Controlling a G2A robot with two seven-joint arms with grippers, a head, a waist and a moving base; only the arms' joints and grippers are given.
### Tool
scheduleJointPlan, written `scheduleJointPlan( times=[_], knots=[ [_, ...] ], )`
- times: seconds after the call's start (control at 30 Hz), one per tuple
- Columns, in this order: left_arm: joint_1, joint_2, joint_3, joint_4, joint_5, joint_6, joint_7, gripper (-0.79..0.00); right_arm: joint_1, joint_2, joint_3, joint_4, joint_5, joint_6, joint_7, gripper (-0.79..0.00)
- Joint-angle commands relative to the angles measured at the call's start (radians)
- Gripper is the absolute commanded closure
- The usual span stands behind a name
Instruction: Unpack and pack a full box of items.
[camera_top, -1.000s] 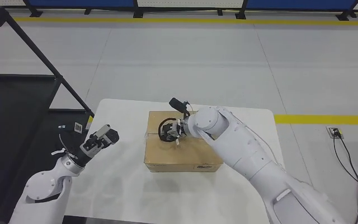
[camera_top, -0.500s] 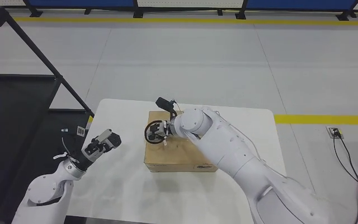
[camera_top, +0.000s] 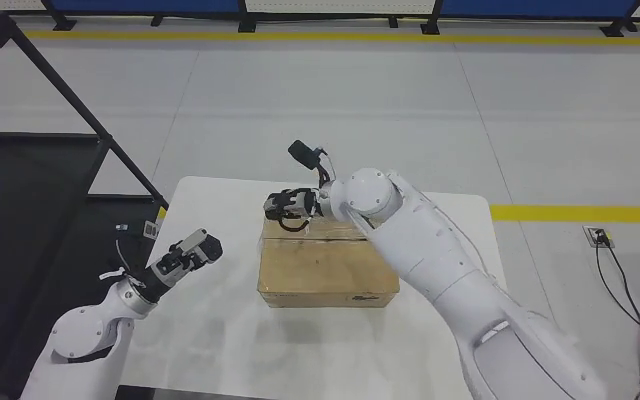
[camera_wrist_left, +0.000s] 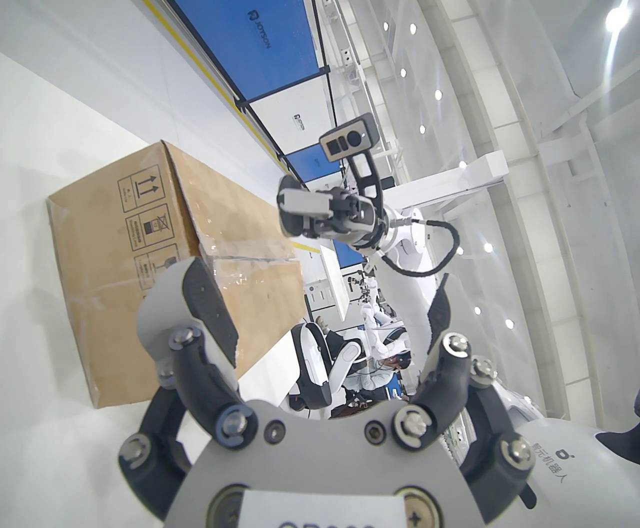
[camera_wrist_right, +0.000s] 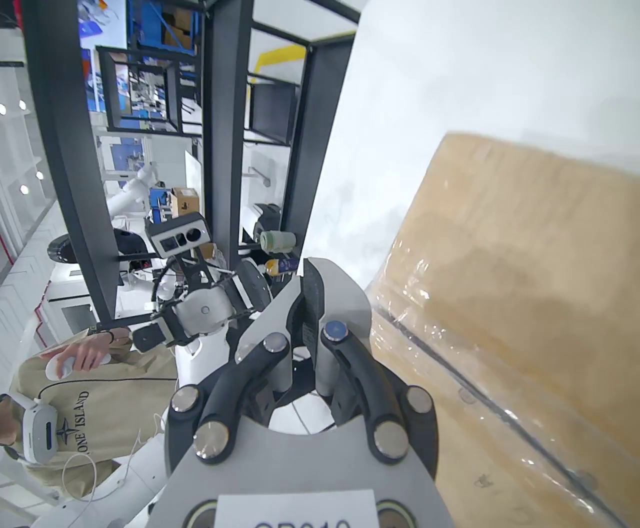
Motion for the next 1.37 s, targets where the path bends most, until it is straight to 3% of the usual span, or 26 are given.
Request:
scheduleJointPlan(
  times=[0.0,0.13,0.3,0.43,0.57,0.63,0.67,0.7,0.8,0.83,0.97,1.13,1.33],
  knots=[
    [-0.005,0.001,0.001,-0.004,0.001,0.004,-0.001,-0.785,-0.024,0.034,0.047,-0.073,-0.030,0.019,-0.023,0.000],
    [-0.016,0.002,0.002,-0.013,0.002,0.008,-0.006,-0.785,-0.143,0.124,0.195,-0.307,-0.115,0.077,-0.062,0.000],
    [-0.030,0.005,0.002,-0.018,0.008,0.017,-0.011,-0.785,-0.410,0.229,0.441,-0.737,-0.248,0.217,-0.047,0.000],
    [-0.048,0.007,-0.010,-0.013,0.013,0.021,0.000,-0.785,-0.607,0.275,0.609,-0.995,-0.317,0.290,-0.051,0.000],
    [-0.071,0.007,-0.021,0.002,-0.003,0.049,0.058,-0.785,-0.754,0.297,0.742,-1.119,-0.313,0.289,-0.105,0.000],
    [-0.081,0.008,-0.021,0.000,0.053,0.056,0.112,-0.785,-0.814,0.304,0.802,-1.148,-0.305,0.274,-0.140,-0.120],
    [-0.080,0.006,-0.012,-0.010,0.076,0.056,0.134,-0.785,-0.842,0.307,0.829,-1.157,-0.295,0.266,-0.156,-0.342],
    [-0.078,0.005,-0.004,-0.020,0.078,0.062,0.147,-0.785,-0.868,0.309,0.857,-1.168,-0.294,0.250,-0.188,-0.785],
    [-0.074,0.004,0.006,-0.034,0.096,0.078,0.166,-0.785,-0.918,0.315,0.878,-1.168,-0.301,0.217,-0.181,-0.785],
    [-0.074,0.004,0.006,-0.034,0.096,0.077,0.168,-0.785,-0.917,0.314,0.879,-1.170,-0.303,0.218,-0.203,-0.216],
    [-0.074,0.004,0.006,-0.034,0.096,0.078,0.166,-0.785,-0.919,0.315,0.878,-1.168,-0.301,0.217,-0.180,-0.463],
    [-0.074,0.004,0.006,-0.034,0.096,0.078,0.166,-0.784,-0.918,0.315,0.878,-1.168,-0.301,0.217,-0.181,-0.688],
    [-0.074,0.004,0.006,-0.034,0.096,0.078,0.166,-0.785,-0.918,0.315,0.878,-1.168,-0.301,0.217,-0.181,-0.784]
  ],
)
